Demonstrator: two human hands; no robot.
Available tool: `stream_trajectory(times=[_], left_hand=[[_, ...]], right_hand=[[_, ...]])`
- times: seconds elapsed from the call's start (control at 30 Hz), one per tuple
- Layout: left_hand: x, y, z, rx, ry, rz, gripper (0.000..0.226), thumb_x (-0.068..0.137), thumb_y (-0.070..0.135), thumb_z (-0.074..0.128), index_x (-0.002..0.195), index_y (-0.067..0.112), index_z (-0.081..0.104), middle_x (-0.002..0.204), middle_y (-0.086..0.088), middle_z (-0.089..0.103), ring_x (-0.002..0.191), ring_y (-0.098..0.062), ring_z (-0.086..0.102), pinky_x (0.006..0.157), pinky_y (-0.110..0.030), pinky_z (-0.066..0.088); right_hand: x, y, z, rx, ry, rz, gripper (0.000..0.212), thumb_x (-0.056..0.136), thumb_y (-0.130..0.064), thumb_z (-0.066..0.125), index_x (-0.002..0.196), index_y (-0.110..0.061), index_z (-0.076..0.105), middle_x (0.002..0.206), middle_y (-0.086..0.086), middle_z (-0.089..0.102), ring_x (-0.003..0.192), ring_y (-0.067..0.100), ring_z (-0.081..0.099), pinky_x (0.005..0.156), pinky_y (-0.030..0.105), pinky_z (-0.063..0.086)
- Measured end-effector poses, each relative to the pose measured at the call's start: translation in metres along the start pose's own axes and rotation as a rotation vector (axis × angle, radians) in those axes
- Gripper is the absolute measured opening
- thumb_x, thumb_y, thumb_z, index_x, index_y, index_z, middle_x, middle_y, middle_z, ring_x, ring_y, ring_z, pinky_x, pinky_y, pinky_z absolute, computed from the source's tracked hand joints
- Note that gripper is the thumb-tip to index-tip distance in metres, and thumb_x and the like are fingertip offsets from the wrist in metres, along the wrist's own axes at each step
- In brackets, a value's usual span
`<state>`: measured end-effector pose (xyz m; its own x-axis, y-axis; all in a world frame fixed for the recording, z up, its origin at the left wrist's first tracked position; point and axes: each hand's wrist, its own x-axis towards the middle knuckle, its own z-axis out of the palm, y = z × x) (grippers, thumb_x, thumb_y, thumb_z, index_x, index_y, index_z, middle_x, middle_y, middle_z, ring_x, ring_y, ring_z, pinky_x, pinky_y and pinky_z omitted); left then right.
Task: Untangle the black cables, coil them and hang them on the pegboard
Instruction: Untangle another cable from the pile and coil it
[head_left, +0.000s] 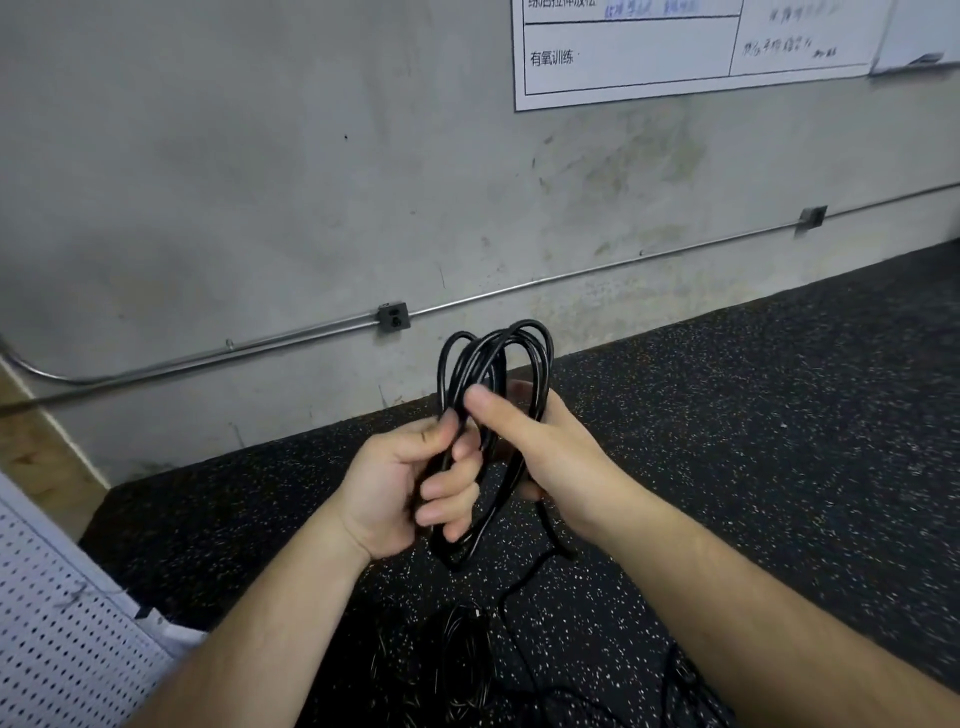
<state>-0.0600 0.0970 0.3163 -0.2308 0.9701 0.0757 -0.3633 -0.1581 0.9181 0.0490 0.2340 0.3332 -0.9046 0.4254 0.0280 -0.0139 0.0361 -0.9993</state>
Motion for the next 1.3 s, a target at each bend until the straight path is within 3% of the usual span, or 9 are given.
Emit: stream_trajectory(times=[0.13, 0.37, 0.53, 0.73, 0.83, 0.9, 1.03, 1.13, 1.3], left_hand=[[0.001, -0.005, 0.011, 0.412, 0.131, -0.065, 0.031, 0.092, 0.035, 0.057, 0.080, 0.008, 0.049, 0.052, -0.004, 0.040, 0.039, -0.018, 0.041, 0.051, -0.034, 0.051], [0.007, -0.020, 0.037, 1.219, 0.360, 0.107, 0.006, 0.106, 0.027, 0.048, 0.111, 0.029, 0.049, 0.071, 0.004, 0.061, 0.055, -0.018, 0.059, 0.053, -0.039, 0.049], [0.005, -0.030, 0.045, 1.497, 0.521, 0.189, 0.036, 0.097, 0.026, 0.061, 0.123, 0.010, 0.041, 0.074, 0.012, 0.048, 0.052, -0.009, 0.047, 0.042, -0.022, 0.029], [0.003, -0.032, 0.041, 1.870, 0.811, 0.255, 0.040, 0.085, 0.047, 0.066, 0.106, 0.013, 0.063, 0.102, 0.003, 0.063, 0.095, -0.020, 0.058, 0.085, -0.043, 0.043], [0.005, -0.035, 0.034, 1.557, 0.661, 0.185, 0.029, 0.095, 0.041, 0.058, 0.110, 0.017, 0.063, 0.137, 0.003, 0.047, 0.120, -0.007, 0.051, 0.100, -0.032, 0.044], [0.007, -0.035, 0.032, 1.321, 0.529, 0.075, 0.018, 0.100, 0.038, 0.054, 0.106, 0.022, 0.057, 0.121, 0.005, 0.056, 0.097, 0.003, 0.057, 0.079, -0.016, 0.046], [0.009, -0.030, 0.030, 1.049, 0.590, 0.148, 0.021, 0.105, 0.031, 0.050, 0.091, 0.016, 0.057, 0.084, 0.001, 0.067, 0.068, -0.001, 0.060, 0.058, -0.018, 0.046], [0.009, -0.024, 0.023, 0.964, 0.694, 0.166, 0.027, 0.105, 0.037, 0.047, 0.102, 0.016, 0.063, 0.094, -0.003, 0.072, 0.083, -0.013, 0.068, 0.074, -0.033, 0.053], [0.008, -0.011, 0.018, 0.733, 0.828, 0.214, 0.024, 0.107, 0.036, 0.047, 0.102, 0.021, 0.066, 0.086, 0.006, 0.075, 0.081, -0.008, 0.072, 0.075, -0.025, 0.054]], right_hand=[[-0.002, -0.003, 0.002, -0.026, 0.112, 0.014, 0.085, 0.055, -0.074, 0.086, 0.116, -0.019, 0.064, 0.098, -0.007, 0.074, 0.079, 0.006, 0.068, 0.052, 0.019, 0.046], [-0.002, 0.001, 0.009, -0.030, 0.404, -0.137, 0.019, 0.075, -0.024, 0.081, 0.082, -0.021, 0.064, 0.074, -0.008, 0.069, 0.074, 0.010, 0.068, 0.070, 0.031, 0.058], [-0.002, -0.005, 0.016, -0.127, 0.429, -0.260, 0.023, 0.077, -0.021, 0.073, 0.063, -0.019, 0.054, 0.059, -0.008, 0.058, 0.057, 0.007, 0.054, 0.058, 0.034, 0.049], [0.016, -0.003, 0.007, -0.162, 0.460, -0.180, 0.026, 0.078, -0.031, 0.074, 0.063, -0.017, 0.058, 0.061, -0.005, 0.065, 0.058, 0.013, 0.062, 0.061, 0.036, 0.054], [0.019, -0.001, 0.003, -0.030, 0.407, -0.053, 0.025, 0.077, -0.036, 0.079, 0.074, -0.014, 0.067, 0.069, -0.004, 0.069, 0.071, 0.018, 0.069, 0.076, 0.044, 0.059], [0.018, -0.001, 0.002, 0.030, 0.317, -0.010, 0.031, 0.079, -0.041, 0.082, 0.078, -0.013, 0.068, 0.067, -0.004, 0.065, 0.067, 0.014, 0.065, 0.066, 0.040, 0.056], [0.013, -0.006, -0.005, 0.051, 0.090, 0.008, 0.044, 0.082, -0.060, 0.074, 0.091, -0.017, 0.067, 0.077, -0.006, 0.072, 0.066, 0.011, 0.065, 0.058, 0.028, 0.050], [0.012, 0.000, -0.010, 0.228, 0.063, 0.039, 0.033, 0.098, -0.033, 0.065, 0.120, -0.009, 0.062, 0.109, 0.009, 0.075, 0.093, 0.024, 0.074, 0.073, 0.036, 0.060], [0.003, 0.026, -0.024, -0.150, -0.007, -0.006, 0.021, 0.098, -0.004, 0.059, 0.116, -0.015, 0.060, 0.110, 0.004, 0.072, 0.096, 0.014, 0.071, 0.089, 0.024, 0.055]])
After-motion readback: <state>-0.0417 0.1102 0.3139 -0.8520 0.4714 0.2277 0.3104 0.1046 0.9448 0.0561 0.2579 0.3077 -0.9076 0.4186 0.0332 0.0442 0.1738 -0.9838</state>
